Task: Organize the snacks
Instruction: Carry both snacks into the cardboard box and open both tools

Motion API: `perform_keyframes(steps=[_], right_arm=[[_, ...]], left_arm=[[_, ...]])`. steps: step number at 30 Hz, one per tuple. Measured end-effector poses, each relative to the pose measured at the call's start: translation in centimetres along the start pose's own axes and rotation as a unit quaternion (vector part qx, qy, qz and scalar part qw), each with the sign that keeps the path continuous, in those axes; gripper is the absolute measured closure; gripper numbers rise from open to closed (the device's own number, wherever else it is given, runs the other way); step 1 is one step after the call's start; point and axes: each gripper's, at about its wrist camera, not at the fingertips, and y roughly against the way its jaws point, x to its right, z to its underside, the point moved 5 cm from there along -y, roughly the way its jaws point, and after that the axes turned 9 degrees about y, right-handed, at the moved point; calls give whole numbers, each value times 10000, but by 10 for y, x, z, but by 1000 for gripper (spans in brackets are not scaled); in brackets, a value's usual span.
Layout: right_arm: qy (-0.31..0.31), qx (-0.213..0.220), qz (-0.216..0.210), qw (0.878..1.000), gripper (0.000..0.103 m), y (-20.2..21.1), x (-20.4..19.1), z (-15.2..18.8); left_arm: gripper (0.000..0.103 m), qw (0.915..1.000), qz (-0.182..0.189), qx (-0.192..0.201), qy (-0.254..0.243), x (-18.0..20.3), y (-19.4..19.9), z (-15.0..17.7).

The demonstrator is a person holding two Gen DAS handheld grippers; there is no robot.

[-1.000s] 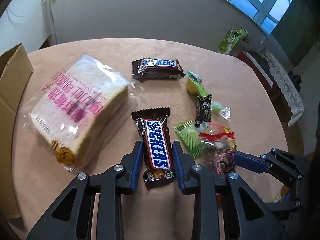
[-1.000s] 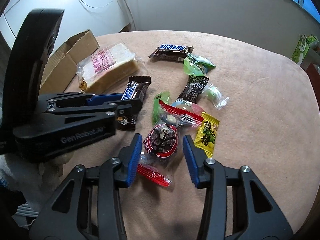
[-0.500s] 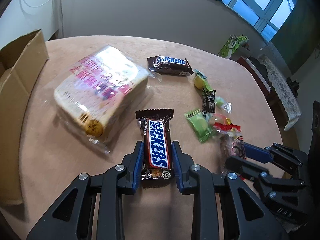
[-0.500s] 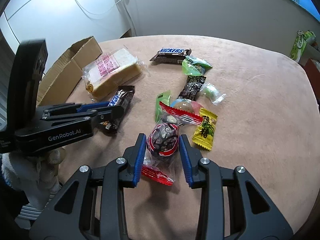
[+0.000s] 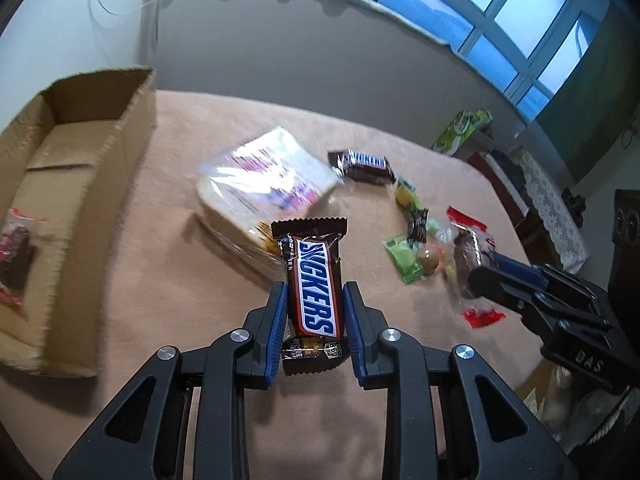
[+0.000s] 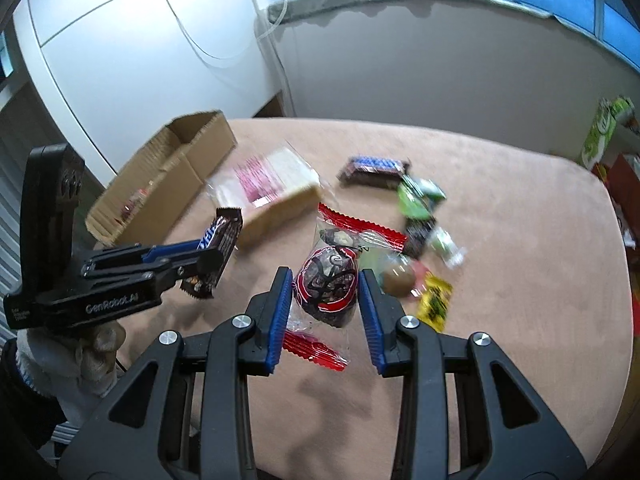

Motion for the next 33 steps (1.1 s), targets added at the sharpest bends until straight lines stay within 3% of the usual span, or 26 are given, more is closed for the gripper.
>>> perform_keyframes(steps=[8,11,24,33], right_arm=[[282,291,-156,9991,68,-3,-31,-49],[410,355,-240,9982,68,-10,-46,-67],[1015,270,-696,9920,68,-68,-131,-124],[1266,108,-927,9876,68,-106,-166,-149]], left_arm=[[77,9988,-121,471,108,-28,46,-16],[77,9970,-333,693,115,-44,63,-22],[77,9881,-1244,901,106,-114,91,-34],[77,9854,-1470,842,136,-138,85,-44]])
